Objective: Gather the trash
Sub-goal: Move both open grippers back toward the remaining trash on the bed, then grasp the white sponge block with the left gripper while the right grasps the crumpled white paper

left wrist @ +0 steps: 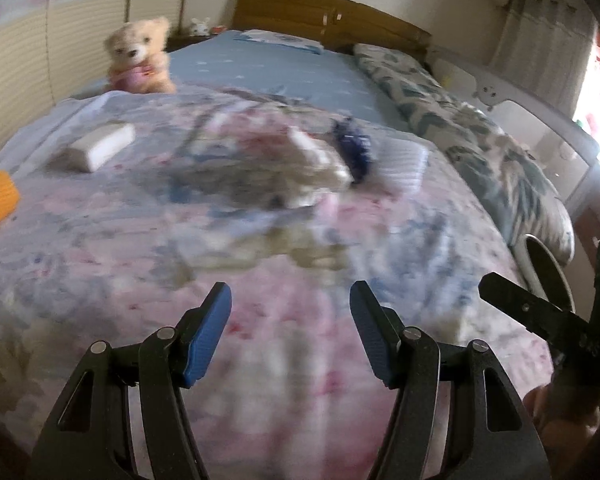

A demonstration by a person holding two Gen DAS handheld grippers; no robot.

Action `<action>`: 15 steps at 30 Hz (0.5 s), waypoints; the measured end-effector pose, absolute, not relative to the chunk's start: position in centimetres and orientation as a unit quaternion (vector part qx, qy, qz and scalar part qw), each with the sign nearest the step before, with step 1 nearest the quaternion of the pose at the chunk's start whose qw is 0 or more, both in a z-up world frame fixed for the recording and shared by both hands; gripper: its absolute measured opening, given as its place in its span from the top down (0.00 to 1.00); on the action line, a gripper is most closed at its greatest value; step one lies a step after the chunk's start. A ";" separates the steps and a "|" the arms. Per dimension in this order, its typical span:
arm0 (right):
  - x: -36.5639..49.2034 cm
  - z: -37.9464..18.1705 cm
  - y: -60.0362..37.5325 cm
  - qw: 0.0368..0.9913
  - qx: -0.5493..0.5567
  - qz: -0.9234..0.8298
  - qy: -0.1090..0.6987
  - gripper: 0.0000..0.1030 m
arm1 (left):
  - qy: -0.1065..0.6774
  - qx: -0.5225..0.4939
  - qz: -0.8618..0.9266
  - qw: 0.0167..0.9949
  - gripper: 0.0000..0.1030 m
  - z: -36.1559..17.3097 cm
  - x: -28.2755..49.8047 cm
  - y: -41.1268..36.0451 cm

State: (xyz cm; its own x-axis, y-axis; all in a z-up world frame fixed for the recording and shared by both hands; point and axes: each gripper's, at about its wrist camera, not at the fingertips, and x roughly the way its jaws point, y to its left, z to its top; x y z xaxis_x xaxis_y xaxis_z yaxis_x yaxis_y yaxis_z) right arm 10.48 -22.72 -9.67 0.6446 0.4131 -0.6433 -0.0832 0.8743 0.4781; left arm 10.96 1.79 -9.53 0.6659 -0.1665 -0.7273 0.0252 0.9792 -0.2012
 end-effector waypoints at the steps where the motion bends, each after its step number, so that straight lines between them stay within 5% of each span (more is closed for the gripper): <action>1: 10.6 -9.8 -22.0 0.883 0.201 0.146 0.399 0.25 | 0.406 -0.087 -0.047 0.909 0.39 -9.6 11.0 2.5; 15: 13.8 -10.3 -14.7 0.875 0.162 0.193 0.414 0.25 | 0.407 -0.068 0.009 0.911 0.34 -10.2 13.5 9.6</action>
